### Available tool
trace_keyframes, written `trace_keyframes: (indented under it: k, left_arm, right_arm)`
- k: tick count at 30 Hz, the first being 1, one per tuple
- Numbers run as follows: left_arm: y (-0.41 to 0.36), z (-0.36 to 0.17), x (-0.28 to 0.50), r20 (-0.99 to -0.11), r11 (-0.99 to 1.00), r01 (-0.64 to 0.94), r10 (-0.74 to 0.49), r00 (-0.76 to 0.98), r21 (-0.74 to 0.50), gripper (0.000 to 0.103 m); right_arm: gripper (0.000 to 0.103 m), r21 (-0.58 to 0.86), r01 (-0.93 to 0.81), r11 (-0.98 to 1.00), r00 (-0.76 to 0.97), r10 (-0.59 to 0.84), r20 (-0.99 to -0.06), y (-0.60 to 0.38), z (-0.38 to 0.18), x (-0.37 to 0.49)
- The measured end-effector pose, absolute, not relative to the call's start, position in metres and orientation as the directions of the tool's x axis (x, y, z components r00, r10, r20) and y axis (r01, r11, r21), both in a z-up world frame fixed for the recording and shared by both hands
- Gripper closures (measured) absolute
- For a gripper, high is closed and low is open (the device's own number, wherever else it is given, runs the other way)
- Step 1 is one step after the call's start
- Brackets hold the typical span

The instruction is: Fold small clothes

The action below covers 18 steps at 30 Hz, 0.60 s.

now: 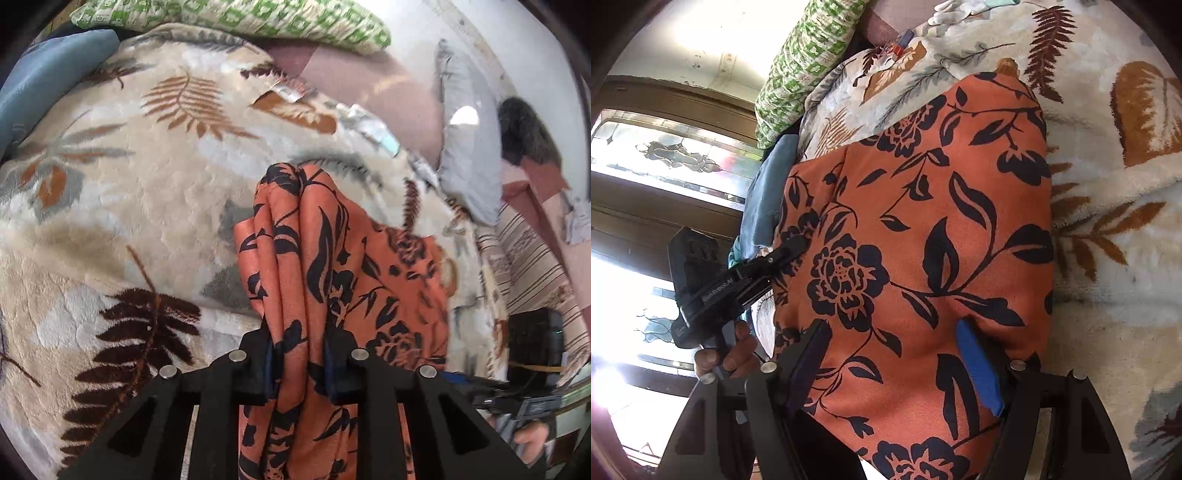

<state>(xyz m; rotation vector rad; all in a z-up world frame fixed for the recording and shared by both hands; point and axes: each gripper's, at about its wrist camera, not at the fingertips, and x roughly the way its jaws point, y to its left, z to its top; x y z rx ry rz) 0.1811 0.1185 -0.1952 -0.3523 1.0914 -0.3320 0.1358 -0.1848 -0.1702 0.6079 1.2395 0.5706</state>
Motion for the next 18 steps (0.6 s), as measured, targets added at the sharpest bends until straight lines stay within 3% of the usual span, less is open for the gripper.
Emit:
trace_keyframes:
  k: [1, 3, 6, 8, 12, 18]
  left_arm:
    - [0.126, -0.209, 0.188, -0.8, 0.88, 0.05, -0.452, 0.395, -0.473, 0.069]
    - [0.141, -0.209, 0.192, -0.774, 0.834, -0.003, -0.511, 0.373, -0.552, 0.067]
    - [0.143, -0.176, 0.176, -0.751, 0.862, 0.045, -0.464, 0.469, -0.505, 0.056]
    - [0.148, -0.166, 0.162, -0.733, 0.866, 0.074, -0.462, 0.5, -0.495, 0.027]
    - [0.151, -0.165, 0.143, -0.789, 0.92, 0.031, -0.351, 0.503, -0.39, 0.025]
    - [0.136, -0.169, 0.129, -0.849, 0.984, 0.018, -0.164, 0.503, -0.179, 0.025]
  right_arm:
    - [0.028, 0.707, -0.066, 0.704, 0.228, 0.7, -0.676, -0.186, -0.171, 0.136]
    - [0.028, 0.714, -0.053, 0.698, 0.224, 0.705, -0.673, -0.186, -0.17, 0.137]
    - [0.027, 0.708, -0.071, 0.702, 0.221, 0.704, -0.675, -0.184, -0.16, 0.135]
    - [0.027, 0.741, -0.07, 0.668, 0.248, 0.731, -0.636, -0.191, -0.151, 0.131]
    - [0.022, 0.777, -0.031, 0.629, 0.374, 0.728, -0.575, -0.224, -0.138, 0.112]
    - [0.022, 0.75, 0.093, 0.655, 0.402, 0.664, -0.63, -0.251, -0.159, 0.102]
